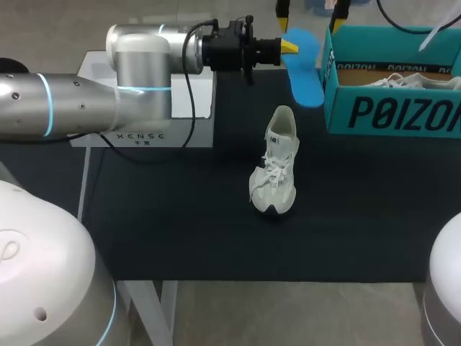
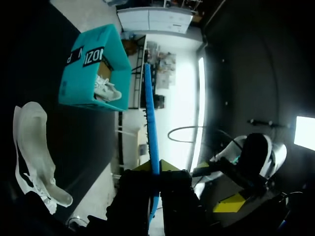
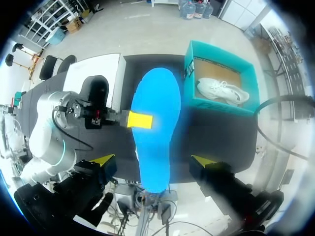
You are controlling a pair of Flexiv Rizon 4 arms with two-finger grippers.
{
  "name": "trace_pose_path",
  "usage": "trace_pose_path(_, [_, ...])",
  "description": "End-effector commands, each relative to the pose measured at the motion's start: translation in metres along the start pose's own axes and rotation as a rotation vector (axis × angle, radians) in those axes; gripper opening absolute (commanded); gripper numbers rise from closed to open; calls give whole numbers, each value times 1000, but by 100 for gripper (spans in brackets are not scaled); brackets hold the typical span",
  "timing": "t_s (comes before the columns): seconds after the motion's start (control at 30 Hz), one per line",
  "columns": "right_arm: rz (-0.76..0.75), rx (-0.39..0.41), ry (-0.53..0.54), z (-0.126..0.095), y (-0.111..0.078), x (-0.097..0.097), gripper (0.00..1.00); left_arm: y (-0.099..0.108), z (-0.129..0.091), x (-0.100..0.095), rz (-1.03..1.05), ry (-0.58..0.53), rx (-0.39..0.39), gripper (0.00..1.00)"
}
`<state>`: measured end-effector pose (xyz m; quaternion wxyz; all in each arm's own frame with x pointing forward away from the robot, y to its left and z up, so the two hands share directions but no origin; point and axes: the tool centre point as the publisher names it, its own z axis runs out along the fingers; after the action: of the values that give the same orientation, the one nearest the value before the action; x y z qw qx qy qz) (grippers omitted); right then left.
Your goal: Take the shoe out of the shoebox, open the shoe tongue, remove and reinsert the insole, then place the shoe into the shoebox
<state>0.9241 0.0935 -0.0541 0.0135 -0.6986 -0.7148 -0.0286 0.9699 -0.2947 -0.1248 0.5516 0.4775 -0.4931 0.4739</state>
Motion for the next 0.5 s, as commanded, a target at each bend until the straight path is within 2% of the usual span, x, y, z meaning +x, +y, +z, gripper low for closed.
trace_pose_path(0.03, [2, -12, 6, 0, -14, -2, 100, -12, -6, -2, -15, 11, -19, 0])
trace_pose_path(0.2, [4, -4, 7, 1, -24, -5, 100, -13, -8, 0, -6, 11, -16, 0])
trace_pose_path(0.37, [17, -10, 19, 0, -18, -9, 100, -9, -3, 1, 5, -4, -39, 0])
trace_pose_path(0.5, [9, -54, 187, -5, -11, -14, 100, -5, -4, 0, 59, -15, -28, 0])
